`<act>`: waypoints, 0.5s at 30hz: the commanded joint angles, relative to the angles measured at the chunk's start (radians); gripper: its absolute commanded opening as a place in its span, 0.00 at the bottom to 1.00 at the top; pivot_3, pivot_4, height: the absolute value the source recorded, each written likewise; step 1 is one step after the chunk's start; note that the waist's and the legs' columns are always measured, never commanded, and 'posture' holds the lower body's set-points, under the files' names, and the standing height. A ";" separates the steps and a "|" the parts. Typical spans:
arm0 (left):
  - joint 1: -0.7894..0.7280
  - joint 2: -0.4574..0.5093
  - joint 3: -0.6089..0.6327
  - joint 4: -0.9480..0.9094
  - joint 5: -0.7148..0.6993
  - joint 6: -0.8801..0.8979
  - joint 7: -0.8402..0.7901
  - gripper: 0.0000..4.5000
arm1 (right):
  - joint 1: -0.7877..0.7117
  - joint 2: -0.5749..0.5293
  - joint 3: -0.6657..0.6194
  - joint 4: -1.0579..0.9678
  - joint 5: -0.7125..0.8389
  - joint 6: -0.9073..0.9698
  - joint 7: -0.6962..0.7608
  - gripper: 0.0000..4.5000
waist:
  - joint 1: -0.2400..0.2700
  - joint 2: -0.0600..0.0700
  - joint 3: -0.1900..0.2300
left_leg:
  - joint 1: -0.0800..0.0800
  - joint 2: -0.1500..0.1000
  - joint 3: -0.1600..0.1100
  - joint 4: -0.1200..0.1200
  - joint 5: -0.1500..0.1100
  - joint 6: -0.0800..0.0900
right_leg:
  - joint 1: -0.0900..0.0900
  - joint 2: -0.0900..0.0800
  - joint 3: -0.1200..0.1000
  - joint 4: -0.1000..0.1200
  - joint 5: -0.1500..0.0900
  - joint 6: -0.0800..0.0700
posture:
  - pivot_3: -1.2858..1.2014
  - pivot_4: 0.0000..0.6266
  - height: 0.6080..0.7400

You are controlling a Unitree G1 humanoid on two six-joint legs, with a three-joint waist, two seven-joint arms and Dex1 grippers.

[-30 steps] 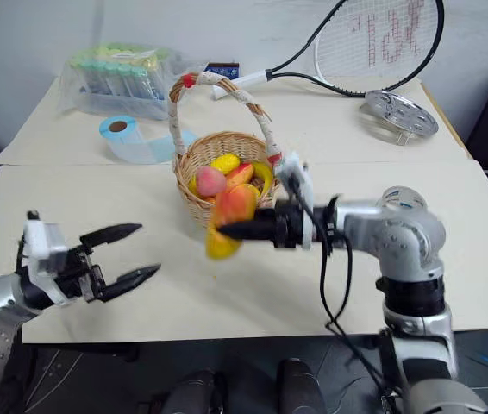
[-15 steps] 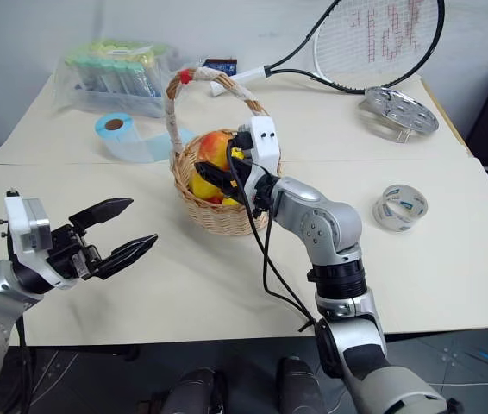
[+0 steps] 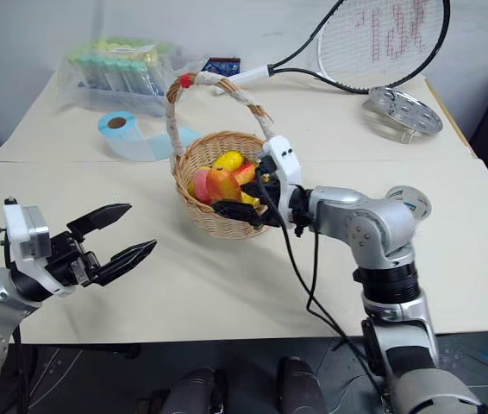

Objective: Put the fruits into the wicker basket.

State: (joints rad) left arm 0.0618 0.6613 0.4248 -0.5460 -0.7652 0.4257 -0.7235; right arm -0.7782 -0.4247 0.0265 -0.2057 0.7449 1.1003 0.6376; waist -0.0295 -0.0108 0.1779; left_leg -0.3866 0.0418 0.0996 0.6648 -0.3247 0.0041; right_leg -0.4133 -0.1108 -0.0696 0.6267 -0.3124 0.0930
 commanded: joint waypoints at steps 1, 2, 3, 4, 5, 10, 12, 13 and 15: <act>-0.006 -0.003 0.017 -0.028 -0.010 -0.026 -0.003 1.00 | 0.037 -0.077 -0.050 -0.053 0.017 -0.111 0.142 1.00 | 0.001 0.000 0.000 | 0.000 0.000 0.000 0.000 0.000 0.000 | 0.000 0.000 0.000 0.000 0.000 0.000 | 0.52 0.24 1.00; -0.003 -0.001 0.017 -0.027 -0.009 -0.028 -0.005 1.00 | 0.065 -0.104 -0.061 -0.050 0.013 -0.143 0.178 1.00 | 0.002 0.000 0.000 | 0.000 0.000 0.000 0.000 0.000 0.000 | 0.000 0.000 0.000 0.000 0.000 0.000 | 0.52 0.24 1.00; -0.001 0.002 0.017 -0.026 -0.007 -0.029 -0.009 1.00 | 0.113 -0.137 -0.081 -0.044 0.001 -0.190 0.220 1.00 | 0.002 0.000 0.000 | 0.000 0.000 0.000 0.000 0.000 0.000 | 0.000 0.000 -0.001 0.000 0.000 0.000 | 0.52 0.24 1.00; 0.000 0.004 0.017 -0.026 -0.006 -0.029 -0.012 1.00 | 0.146 -0.161 -0.094 -0.039 -0.008 -0.225 0.250 1.00 | 0.002 -0.001 0.000 | 0.000 0.000 0.000 0.000 0.000 0.000 | 0.000 0.000 -0.001 0.000 0.000 0.000 | 0.52 0.24 1.00; 0.002 0.006 0.018 -0.025 -0.005 -0.031 -0.014 1.00 | 0.169 -0.176 -0.100 -0.036 -0.012 -0.251 0.269 1.00 | 0.004 -0.001 0.000 | 0.000 0.000 0.000 0.000 0.000 0.000 | 0.001 0.000 -0.002 0.000 0.000 0.000 | 0.52 0.24 1.00; 0.006 0.015 0.036 -0.013 0.002 -0.040 -0.022 1.00 | 0.420 -0.181 -0.238 0.121 -0.145 -0.739 0.432 1.00 | 0.006 -0.001 0.000 | 0.001 -0.001 0.001 0.001 0.000 0.001 | 0.002 0.001 -0.006 -0.001 0.001 0.002 | 0.52 0.24 1.00; 0.010 0.017 0.037 -0.011 0.005 -0.042 -0.023 1.00 | 0.466 -0.168 -0.282 0.220 -0.175 -0.840 0.425 1.00 | 0.006 -0.001 0.000 | 0.002 -0.002 0.001 0.002 0.000 0.002 | 0.003 0.002 -0.007 -0.002 0.002 0.004 | 0.52 0.24 1.00; 0.011 0.018 0.038 -0.011 0.005 -0.042 -0.025 1.00 | 0.483 -0.168 -0.295 0.256 -0.177 -0.859 0.431 1.00 | 0.005 -0.001 0.000 | 0.002 -0.004 0.002 0.002 0.001 0.004 | 0.003 0.001 -0.006 -0.001 0.003 0.005 | 0.52 0.24 1.00; 0.009 0.023 0.039 -0.008 0.001 -0.039 -0.030 1.00 | 0.502 -0.172 -0.289 0.313 -0.214 -0.943 0.458 1.00 | 0.001 -0.001 0.000 | 0.003 -0.007 0.003 0.002 0.002 0.006 | 0.003 0.000 -0.005 -0.002 0.003 0.006 | 0.52 0.24 1.00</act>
State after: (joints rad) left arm 0.0697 0.6725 0.4342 -0.5411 -0.7593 0.4027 -0.7458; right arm -0.2701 -0.5927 -0.2450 0.1004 0.5474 0.2354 1.0706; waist -0.0281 -0.0117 0.1777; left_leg -0.3827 0.0347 0.1034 0.6666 -0.3221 0.0099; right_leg -0.4101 -0.1122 -0.0735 0.6245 -0.3092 0.0986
